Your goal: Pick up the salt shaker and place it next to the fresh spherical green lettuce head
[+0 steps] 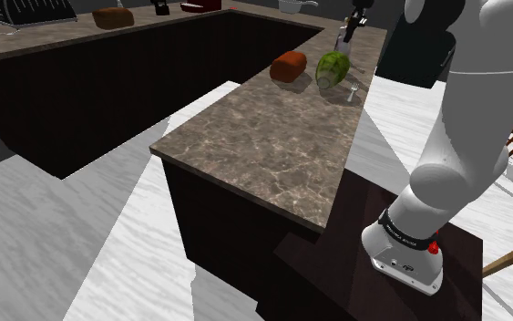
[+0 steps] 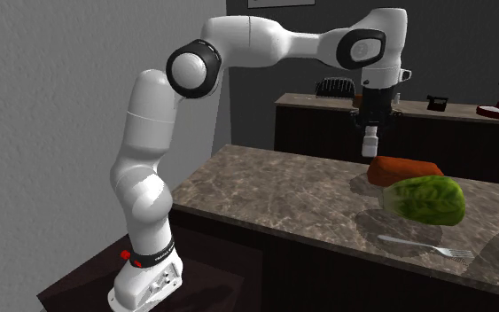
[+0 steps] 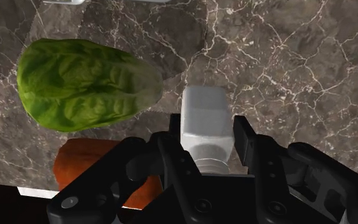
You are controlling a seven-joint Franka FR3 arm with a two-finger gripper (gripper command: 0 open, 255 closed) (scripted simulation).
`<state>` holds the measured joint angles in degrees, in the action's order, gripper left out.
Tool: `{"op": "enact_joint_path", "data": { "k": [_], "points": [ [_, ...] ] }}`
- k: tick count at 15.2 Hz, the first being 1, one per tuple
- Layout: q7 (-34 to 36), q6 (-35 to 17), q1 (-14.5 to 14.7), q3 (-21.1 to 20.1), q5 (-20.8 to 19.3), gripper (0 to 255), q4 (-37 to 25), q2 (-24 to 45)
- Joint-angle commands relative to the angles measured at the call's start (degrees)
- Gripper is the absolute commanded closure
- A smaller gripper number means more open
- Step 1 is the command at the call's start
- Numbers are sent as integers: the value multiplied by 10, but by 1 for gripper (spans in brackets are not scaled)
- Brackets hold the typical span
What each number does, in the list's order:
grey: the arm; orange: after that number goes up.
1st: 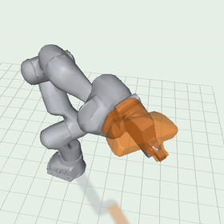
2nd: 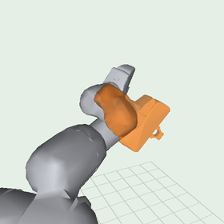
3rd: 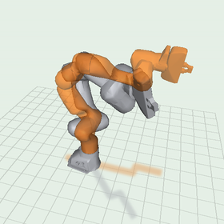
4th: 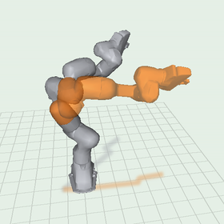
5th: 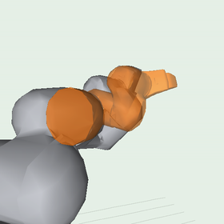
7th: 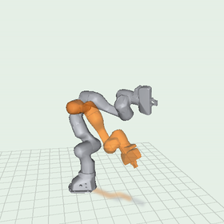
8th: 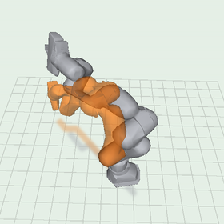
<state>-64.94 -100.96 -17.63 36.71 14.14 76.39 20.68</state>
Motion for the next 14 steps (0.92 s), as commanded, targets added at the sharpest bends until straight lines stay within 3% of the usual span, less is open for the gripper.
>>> {"op": "enact_joint_path", "data": {
  "k": [1, 14],
  "points": [
    [-3, -13, -1, -1, 3, 255, 11, 3],
    [-12, -115, 14, -5, 5, 255, 116, 0]
  ]
}}
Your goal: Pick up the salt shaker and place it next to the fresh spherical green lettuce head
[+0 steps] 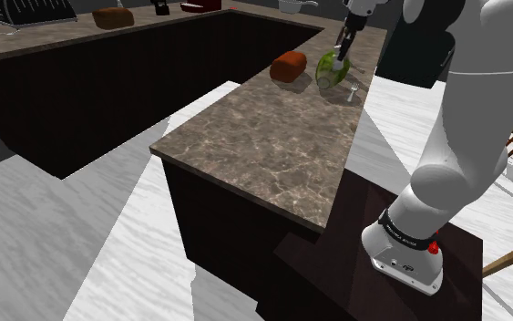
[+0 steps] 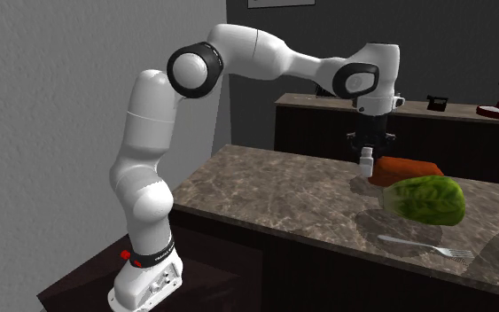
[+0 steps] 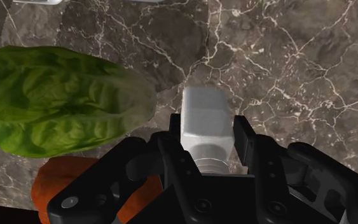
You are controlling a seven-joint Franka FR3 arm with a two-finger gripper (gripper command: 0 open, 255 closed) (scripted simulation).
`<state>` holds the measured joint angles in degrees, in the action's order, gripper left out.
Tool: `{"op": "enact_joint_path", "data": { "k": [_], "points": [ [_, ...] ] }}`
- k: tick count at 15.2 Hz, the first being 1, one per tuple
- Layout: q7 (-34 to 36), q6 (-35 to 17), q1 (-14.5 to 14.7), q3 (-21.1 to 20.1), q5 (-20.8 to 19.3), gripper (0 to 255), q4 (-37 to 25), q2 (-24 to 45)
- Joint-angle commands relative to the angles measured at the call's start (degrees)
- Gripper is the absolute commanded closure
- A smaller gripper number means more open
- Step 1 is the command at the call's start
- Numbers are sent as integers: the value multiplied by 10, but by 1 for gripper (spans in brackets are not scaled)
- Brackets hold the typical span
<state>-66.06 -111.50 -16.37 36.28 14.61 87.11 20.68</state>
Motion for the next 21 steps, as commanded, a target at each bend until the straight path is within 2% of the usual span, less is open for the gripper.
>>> {"op": "enact_joint_path", "data": {
  "k": [1, 21],
  "points": [
    [-2, -17, 2, -1, 2, 255, 16, 1],
    [-30, -149, -3, -21, 40, 255, 113, 44]
  ]
}}
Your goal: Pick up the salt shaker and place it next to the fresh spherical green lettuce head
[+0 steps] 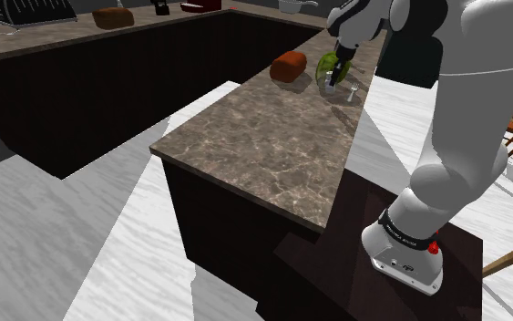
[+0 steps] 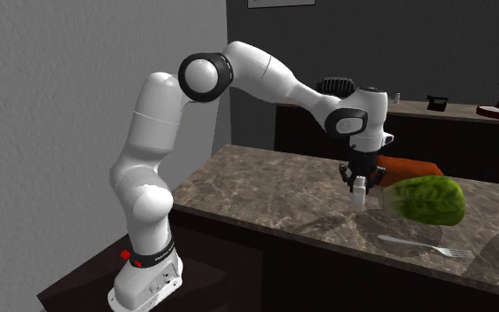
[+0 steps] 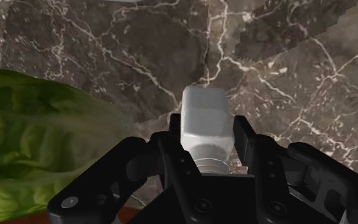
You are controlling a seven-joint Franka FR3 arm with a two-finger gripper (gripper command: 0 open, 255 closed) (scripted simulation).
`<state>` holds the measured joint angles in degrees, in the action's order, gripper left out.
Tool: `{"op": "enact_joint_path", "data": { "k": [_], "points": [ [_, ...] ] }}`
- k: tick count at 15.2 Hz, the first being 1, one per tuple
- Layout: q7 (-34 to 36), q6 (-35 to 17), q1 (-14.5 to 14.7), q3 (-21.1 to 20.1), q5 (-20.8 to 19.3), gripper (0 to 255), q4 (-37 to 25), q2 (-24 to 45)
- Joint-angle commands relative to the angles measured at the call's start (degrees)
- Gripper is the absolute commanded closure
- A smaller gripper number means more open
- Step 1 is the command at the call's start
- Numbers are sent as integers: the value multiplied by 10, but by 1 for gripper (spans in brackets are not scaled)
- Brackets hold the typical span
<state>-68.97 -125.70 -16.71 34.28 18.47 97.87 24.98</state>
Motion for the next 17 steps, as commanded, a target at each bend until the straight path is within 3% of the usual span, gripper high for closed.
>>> {"op": "enact_joint_path", "data": {
  "k": [1, 6, 13, 14, 17],
  "points": [
    [-3, -13, -1, -3, 5, 255, 9, 4],
    [-13, -43, -6, -11, 19, 255, 24, 22],
    [-13, -43, -6, -11, 19, 255, 24, 22],
    [-13, -43, -6, -11, 19, 0, 24, 22],
    [-13, -43, -6, -11, 19, 0, 24, 22]
  ]
}}
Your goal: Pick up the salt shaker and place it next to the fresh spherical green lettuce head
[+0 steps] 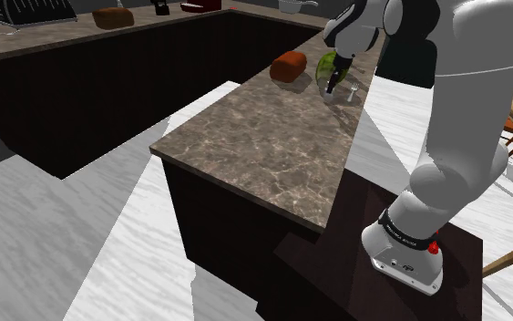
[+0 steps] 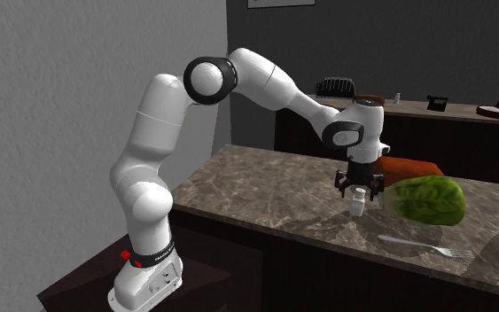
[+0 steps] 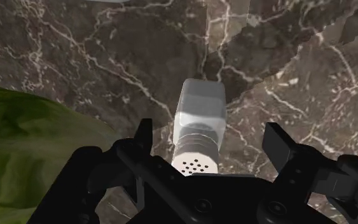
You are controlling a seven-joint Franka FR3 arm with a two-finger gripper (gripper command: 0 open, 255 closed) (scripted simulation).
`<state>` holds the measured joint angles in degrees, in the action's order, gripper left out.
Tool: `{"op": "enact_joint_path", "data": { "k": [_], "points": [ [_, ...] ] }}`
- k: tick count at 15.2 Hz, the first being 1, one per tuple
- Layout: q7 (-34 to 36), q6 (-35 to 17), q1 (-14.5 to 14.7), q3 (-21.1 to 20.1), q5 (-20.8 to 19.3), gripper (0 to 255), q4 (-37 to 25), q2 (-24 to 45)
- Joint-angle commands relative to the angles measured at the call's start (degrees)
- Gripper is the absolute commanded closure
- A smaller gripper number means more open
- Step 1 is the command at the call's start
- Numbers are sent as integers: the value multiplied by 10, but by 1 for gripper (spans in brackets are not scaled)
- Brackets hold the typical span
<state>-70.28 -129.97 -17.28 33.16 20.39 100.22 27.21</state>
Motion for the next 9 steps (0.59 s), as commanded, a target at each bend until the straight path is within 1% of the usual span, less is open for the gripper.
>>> {"op": "enact_joint_path", "data": {
  "k": [1, 2, 6, 9],
  "points": [
    [0, 0, 0, 0, 0, 0, 0, 0],
    [0, 0, 0, 0, 0, 0, 0, 0],
    [19, 49, 15, 19, -32, 0, -11, -45],
    [19, 49, 15, 19, -32, 0, -11, -45]
  ]
}}
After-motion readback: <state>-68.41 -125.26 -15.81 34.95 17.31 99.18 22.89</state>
